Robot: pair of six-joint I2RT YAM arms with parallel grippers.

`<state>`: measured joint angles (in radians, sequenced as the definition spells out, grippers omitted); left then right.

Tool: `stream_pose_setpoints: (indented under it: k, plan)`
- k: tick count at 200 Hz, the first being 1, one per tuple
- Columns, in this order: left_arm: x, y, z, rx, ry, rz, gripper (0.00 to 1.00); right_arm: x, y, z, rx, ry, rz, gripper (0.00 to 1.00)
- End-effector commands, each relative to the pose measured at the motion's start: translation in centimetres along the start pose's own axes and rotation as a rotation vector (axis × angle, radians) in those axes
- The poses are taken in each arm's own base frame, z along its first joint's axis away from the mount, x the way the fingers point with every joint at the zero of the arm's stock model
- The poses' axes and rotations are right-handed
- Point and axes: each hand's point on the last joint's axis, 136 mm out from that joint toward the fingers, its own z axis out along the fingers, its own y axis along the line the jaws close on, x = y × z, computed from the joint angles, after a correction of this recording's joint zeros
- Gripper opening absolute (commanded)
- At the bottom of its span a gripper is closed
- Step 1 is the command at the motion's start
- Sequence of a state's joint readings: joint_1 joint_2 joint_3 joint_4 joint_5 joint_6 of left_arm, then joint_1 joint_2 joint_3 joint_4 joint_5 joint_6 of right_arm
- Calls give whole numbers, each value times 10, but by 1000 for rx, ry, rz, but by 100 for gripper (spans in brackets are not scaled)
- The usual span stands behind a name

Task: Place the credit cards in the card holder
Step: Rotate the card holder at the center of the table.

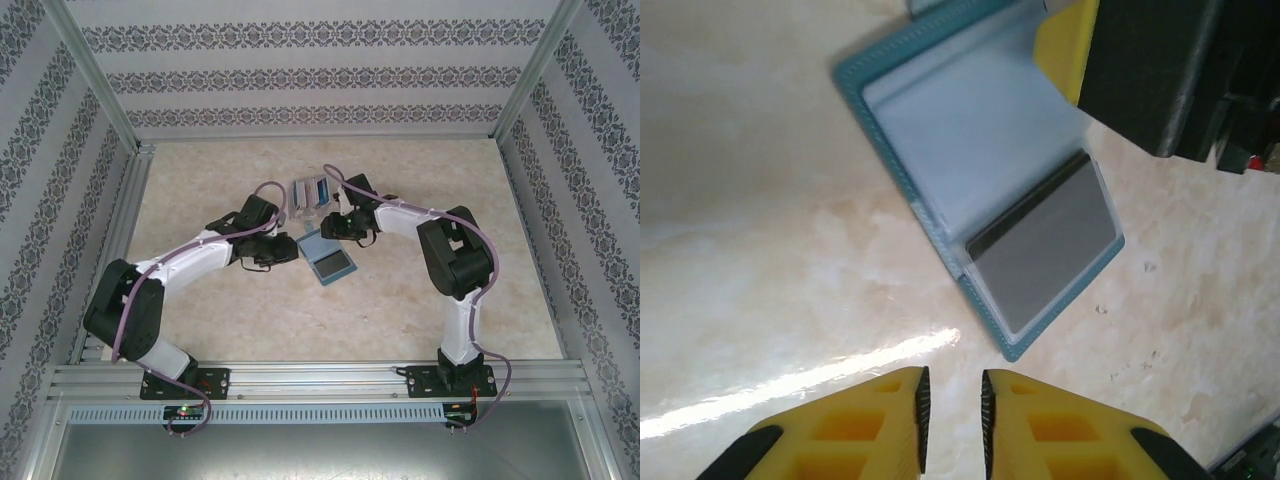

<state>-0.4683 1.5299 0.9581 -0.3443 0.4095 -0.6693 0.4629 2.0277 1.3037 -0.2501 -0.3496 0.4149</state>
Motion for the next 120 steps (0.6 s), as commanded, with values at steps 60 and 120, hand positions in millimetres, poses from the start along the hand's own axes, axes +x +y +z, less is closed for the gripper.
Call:
stream_pose_setpoints:
  k: [60, 120]
  plan:
    - [-21, 9, -15, 8, -103, -43, 25, 32, 70, 17, -140, 107, -96, 45]
    - [-36, 9, -14, 11, -127, -32, 27, 4, 77, -33, -128, 6, -134, 46]
